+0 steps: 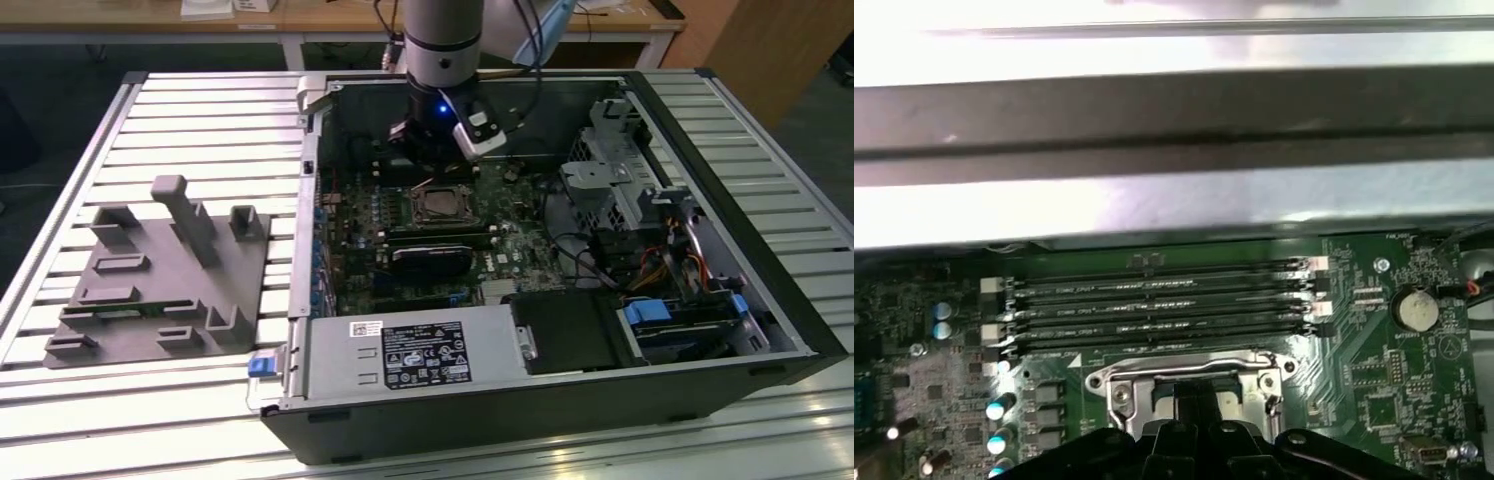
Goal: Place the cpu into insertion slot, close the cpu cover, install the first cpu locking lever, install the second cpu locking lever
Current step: 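Install the first cpu locking lever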
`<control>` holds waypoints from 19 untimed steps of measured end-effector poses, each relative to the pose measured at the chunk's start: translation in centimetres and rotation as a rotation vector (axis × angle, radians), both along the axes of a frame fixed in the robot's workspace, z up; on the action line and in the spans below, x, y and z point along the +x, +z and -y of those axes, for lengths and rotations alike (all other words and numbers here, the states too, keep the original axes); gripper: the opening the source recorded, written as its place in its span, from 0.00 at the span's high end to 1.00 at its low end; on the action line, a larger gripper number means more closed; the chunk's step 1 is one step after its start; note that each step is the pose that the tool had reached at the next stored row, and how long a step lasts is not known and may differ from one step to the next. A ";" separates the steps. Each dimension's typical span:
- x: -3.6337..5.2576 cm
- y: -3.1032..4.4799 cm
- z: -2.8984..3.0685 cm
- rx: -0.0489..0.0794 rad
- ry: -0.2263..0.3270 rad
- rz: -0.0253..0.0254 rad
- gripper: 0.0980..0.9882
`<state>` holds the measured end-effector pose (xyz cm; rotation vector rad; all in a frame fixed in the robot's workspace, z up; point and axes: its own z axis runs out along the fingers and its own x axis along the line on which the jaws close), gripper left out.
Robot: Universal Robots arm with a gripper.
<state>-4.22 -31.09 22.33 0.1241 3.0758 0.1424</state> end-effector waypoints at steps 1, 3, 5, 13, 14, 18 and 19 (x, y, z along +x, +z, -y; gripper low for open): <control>0.14 -0.02 -0.09 0.000 0.000 0.0000 0.99; 0.37 -0.05 -0.29 -0.001 0.000 0.0000 0.99; 0.48 -0.07 -0.57 -0.002 0.000 0.0000 0.99; 0.52 -0.12 -1.45 -0.003 0.000 0.0000 0.99; 0.52 -0.14 -1.50 -0.004 0.000 0.0001 0.99; 0.48 -0.38 -1.53 -0.009 0.000 0.0220 0.99; 0.45 -0.45 -1.53 -0.009 0.000 0.0297 0.99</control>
